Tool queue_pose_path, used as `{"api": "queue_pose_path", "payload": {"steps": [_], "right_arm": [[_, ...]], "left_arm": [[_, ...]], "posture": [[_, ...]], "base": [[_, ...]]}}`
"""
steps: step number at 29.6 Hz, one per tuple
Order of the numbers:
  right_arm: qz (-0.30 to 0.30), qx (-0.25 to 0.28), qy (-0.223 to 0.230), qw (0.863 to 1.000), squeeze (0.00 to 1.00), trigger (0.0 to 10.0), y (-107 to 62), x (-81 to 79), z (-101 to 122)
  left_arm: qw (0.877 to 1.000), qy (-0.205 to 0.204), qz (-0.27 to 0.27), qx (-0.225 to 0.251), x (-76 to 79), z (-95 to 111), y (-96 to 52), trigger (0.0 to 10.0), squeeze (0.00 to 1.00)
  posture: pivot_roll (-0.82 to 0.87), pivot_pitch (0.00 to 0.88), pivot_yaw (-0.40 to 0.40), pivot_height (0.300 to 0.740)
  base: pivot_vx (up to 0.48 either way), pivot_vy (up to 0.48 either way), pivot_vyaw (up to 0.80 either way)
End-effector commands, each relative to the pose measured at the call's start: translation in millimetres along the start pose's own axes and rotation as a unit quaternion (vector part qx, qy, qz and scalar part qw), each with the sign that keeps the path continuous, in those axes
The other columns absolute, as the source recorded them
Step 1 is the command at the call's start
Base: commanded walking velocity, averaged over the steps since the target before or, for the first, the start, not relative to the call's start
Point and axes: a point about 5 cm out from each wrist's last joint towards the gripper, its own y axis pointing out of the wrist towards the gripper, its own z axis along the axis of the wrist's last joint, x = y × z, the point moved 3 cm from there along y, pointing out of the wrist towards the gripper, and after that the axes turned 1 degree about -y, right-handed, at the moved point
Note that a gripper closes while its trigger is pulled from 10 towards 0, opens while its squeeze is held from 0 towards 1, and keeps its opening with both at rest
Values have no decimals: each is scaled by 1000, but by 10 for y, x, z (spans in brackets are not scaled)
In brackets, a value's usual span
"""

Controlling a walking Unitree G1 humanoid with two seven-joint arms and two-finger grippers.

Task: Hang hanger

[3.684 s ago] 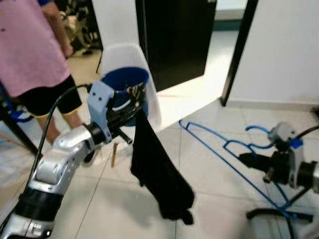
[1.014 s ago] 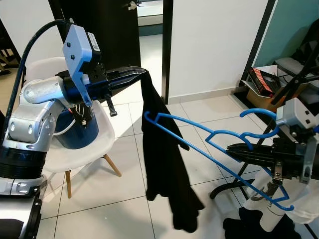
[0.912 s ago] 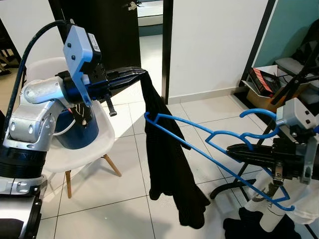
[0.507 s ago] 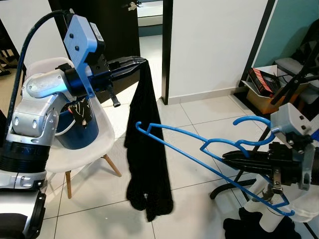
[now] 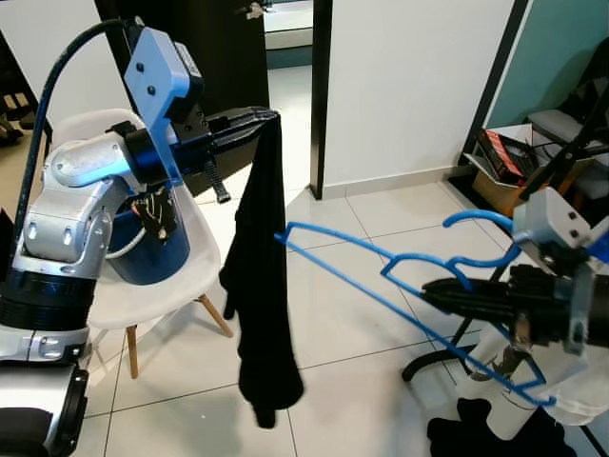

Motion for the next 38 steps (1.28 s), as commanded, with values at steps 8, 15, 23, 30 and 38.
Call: {"api": "queue_pose_path", "payload": {"steps": [8, 15, 23, 30, 38], "right_arm": [[-36, -46, -2, 998, 0, 10000, -259, 96, -72], [-27, -44, -6, 999, 0, 10000, -293, 44, -44], [35, -7, -18, 999, 0, 10000, -196, -140, 53], [43, -5, -21, 999, 0, 10000, -81, -154, 62], [10, -14, -11, 1000, 0, 10000, 24, -55, 6]], "left_arm": [[1000, 13, 7, 7, -55, 60, 2, 10000, 0], [1000, 12, 7, 14, -52, 88, 28, 10000, 0], [1000, 11, 5, 22, -24, 119, 61, 10000, 0], [1000, 10, 4, 26, -17, 133, 69, 10000, 0], [1000, 11, 3, 29, -18, 148, 75, 10000, 0]], "posture": [[-126, 0, 57, 740], [-129, 0, 60, 740], [-125, 0, 57, 740], [-123, 0, 54, 740], [-120, 0, 54, 740]], "base": [[0, 0, 0], [0, 0, 0], [0, 0, 0], [0, 0, 0], [0, 0, 0]]}}
